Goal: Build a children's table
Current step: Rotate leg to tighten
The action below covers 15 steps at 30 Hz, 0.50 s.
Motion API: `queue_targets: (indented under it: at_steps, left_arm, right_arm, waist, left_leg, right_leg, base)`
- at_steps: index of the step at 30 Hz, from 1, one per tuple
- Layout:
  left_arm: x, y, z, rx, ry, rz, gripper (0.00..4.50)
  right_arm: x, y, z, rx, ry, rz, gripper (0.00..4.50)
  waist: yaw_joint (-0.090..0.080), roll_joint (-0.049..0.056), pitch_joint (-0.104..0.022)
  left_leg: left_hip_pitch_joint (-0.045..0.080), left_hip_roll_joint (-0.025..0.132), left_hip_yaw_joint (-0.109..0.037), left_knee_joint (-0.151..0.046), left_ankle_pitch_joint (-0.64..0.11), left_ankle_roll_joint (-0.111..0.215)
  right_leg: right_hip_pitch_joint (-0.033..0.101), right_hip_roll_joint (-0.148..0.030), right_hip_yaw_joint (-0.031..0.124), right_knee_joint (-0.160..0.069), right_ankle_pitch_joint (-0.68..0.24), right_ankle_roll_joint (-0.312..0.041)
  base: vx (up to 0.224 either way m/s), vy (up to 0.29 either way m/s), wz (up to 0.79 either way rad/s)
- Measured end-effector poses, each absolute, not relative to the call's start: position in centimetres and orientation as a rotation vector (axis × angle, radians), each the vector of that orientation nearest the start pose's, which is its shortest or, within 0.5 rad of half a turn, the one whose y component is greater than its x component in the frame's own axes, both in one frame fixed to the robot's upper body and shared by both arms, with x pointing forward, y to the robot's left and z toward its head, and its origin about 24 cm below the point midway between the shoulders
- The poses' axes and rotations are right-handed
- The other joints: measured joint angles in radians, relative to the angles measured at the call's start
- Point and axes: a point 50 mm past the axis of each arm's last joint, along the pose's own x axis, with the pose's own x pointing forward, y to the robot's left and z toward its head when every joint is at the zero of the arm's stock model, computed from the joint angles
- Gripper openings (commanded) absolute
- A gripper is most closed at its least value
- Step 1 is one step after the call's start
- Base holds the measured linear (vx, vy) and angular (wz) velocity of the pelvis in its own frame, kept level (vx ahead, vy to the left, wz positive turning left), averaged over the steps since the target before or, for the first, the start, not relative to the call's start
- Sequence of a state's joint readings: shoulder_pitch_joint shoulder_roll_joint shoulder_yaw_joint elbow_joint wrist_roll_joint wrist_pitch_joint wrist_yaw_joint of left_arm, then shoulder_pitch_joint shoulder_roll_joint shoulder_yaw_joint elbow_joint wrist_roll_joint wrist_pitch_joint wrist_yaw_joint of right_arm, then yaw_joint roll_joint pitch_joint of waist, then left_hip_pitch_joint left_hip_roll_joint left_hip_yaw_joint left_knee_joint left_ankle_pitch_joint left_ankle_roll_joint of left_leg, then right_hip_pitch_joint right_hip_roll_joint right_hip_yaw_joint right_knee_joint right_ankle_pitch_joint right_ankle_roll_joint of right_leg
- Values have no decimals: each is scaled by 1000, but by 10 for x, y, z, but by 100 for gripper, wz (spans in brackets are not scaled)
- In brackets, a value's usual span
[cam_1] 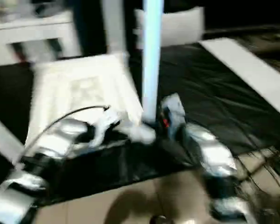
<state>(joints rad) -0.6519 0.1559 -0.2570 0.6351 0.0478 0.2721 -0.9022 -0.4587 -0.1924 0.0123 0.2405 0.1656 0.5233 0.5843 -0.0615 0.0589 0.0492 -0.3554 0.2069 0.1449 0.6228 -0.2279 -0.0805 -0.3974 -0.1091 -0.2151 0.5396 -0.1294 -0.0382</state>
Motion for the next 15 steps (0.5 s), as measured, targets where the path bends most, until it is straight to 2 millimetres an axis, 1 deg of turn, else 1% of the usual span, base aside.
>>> queue_targets:
  at_steps: [2, 3, 4, 5, 7, 8, 9, 11, 12, 13, 15]
  left_arm:
    - [333, 72, 48, 268, 440, -1064, 0]
    - [335, 67, 49, 266, 433, -1028, 0]
    - [336, 64, 50, 271, 426, -1010, 0]
    - [337, 61, 50, 274, 421, -998, 0]
    - [337, 58, 52, 280, 413, -992, 0]
    - [337, 57, 52, 281, 411, -992, 0]
    - [337, 57, 53, 282, 409, -994, 0]
    - [337, 56, 53, 287, 405, -1001, 0]
    - [336, 56, 54, 298, 399, -1012, 0]
    - [336, 56, 54, 307, 396, -1022, 0]
    - [335, 58, 54, 326, 389, -1054, 0]
  right_arm:
    - [328, -128, 72, 36, 320, 591, 206]
    - [332, -126, 72, 29, 308, 547, 240]
    - [334, -125, 72, 22, 298, 523, 260]
    - [335, -125, 72, 20, 289, 506, 272]
    - [336, -125, 73, 24, 272, 495, 277]
    - [336, -125, 73, 26, 266, 497, 285]
    - [335, -125, 73, 26, 260, 499, 311]
    - [334, -128, 72, 19, 248, 511, 318]
    - [332, -131, 72, 4, 236, 532, 318]
    - [331, -134, 71, -4, 231, 549, 341]
    - [327, -139, 70, -8, 219, 598, 357]
  waist:
    - [-8, 2, -1]
    - [-10, 2, -1]
    - [-12, 3, -1]
    - [-12, 3, -1]
    - [-10, 4, -2]
    - [-9, 4, -2]
    - [-6, 4, -2]
    - [1, 5, -3]
    - [7, 5, -3]
    - [11, 5, -3]
    - [18, 5, -3]
  left_leg:
    - [-2, -1, -1, 0, -1, 1]
    - [-3, -1, -1, 0, -1, 1]
    - [-5, -2, -2, 0, -2, 2]
    - [-6, -2, -2, 0, -2, 3]
    - [-9, -3, -3, -1, -1, 8]
    - [-9, -4, -3, -1, -2, 9]
    - [-9, -4, -3, -1, -3, 10]
    - [-10, -4, -3, -3, -3, 10]
    - [-10, -4, -2, -3, -3, 10]
    - [-10, -4, -2, -3, -3, 10]
    - [-10, -4, -2, -3, -3, 11]
  right_leg:
    - [0, -1, 0, 0, 0, 0]
    - [0, -1, 0, 0, 0, 1]
    - [-1, -2, 0, 0, 1, 1]
    - [-2, -2, 0, 0, 1, 1]
    - [-4, -2, 3, 0, 3, 2]
    - [-5, -2, 4, 1, 3, 1]
    - [-6, -2, 6, 4, 4, 1]
    - [-7, -2, 7, 5, 4, 1]
    - [-9, -1, 7, 5, 3, 1]
    - [-9, -1, 8, 6, 3, 1]
    - [-10, -1, 8, 7, 3, 0]
  base:
    - [0, 0, 0]
    - [0, 0, 0]
    - [0, 0, 0]
    - [0, 0, 0]
    - [0, 0, 0]
    - [0, 0, 0]
    - [0, 0, 0]
    - [0, 0, 0]
    - [0, 0, 0]
    - [0, 0, 0]
    - [0, 0, 0]
